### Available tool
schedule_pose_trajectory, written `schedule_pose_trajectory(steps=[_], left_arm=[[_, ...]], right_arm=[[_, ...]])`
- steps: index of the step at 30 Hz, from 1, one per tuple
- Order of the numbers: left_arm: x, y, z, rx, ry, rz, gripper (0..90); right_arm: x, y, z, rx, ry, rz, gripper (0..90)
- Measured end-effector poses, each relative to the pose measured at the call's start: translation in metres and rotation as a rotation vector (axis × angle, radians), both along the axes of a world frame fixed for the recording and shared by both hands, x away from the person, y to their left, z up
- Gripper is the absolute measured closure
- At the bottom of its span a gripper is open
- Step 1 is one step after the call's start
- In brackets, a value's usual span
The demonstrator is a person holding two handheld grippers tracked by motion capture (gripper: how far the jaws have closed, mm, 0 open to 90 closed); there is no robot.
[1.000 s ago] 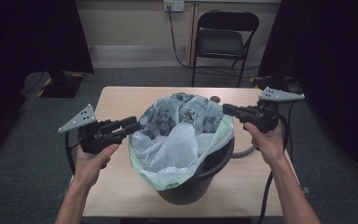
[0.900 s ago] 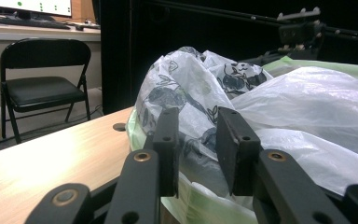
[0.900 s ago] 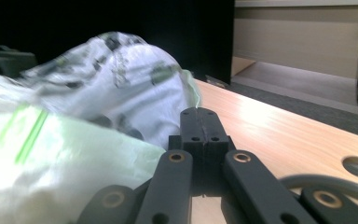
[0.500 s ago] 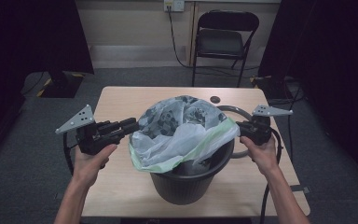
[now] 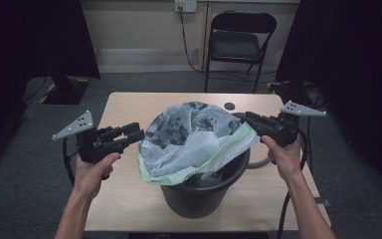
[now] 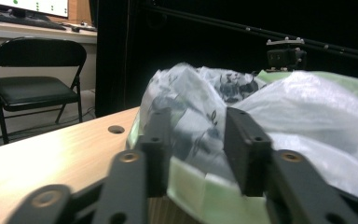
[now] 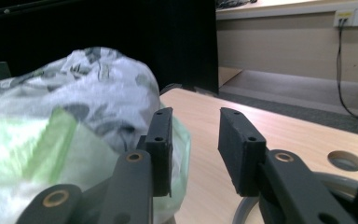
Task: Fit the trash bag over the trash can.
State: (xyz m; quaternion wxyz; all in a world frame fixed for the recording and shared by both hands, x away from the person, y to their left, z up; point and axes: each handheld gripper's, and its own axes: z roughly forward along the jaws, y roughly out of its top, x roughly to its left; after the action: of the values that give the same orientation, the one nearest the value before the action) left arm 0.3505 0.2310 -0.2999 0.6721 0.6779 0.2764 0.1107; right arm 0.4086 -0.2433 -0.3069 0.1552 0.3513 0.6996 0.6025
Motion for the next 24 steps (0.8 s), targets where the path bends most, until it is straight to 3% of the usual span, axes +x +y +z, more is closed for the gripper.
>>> schedule_pose_trajectory(steps=[3, 4, 6, 8, 9, 10, 19, 22, 24], left_arm=[[0.002, -0.012, 0.005, 0.057, -0.005, 0.012, 53.6], [0.004, -0.016, 0.005, 0.089, -0.001, 0.014, 54.3], [0.002, -0.020, 0.004, 0.132, -0.017, 0.055, 64.0], [0.000, -0.015, 0.003, 0.104, -0.030, 0.068, 75.1], [0.000, -0.012, 0.003, 0.091, -0.029, 0.055, 87.2], [0.000, -0.010, 0.002, 0.084, -0.025, 0.049, 90.0], [-0.002, 0.000, -0.010, 0.111, 0.005, 0.039, 90.0], [0.000, -0.001, -0.017, 0.107, 0.043, 0.014, 90.0], [0.001, -0.003, -0.020, 0.131, 0.053, 0.018, 90.0]], right_arm=[[0.000, 0.001, 0.009, 0.009, -0.013, -0.024, 60.5], [-0.001, 0.001, 0.011, 0.011, -0.019, -0.023, 59.1], [-0.003, 0.002, 0.016, 0.017, -0.027, -0.033, 56.8], [-0.006, 0.002, 0.021, 0.024, -0.042, -0.029, 54.6], [-0.008, 0.002, 0.023, 0.025, -0.046, -0.025, 53.4], [-0.009, 0.002, 0.024, 0.024, -0.049, -0.022, 53.1], [-0.016, 0.012, 0.034, 0.043, -0.077, 0.003, 47.2], [-0.016, 0.014, 0.032, 0.044, -0.072, 0.006, 46.5], [-0.015, 0.015, 0.030, 0.039, -0.068, 0.007, 45.9]])
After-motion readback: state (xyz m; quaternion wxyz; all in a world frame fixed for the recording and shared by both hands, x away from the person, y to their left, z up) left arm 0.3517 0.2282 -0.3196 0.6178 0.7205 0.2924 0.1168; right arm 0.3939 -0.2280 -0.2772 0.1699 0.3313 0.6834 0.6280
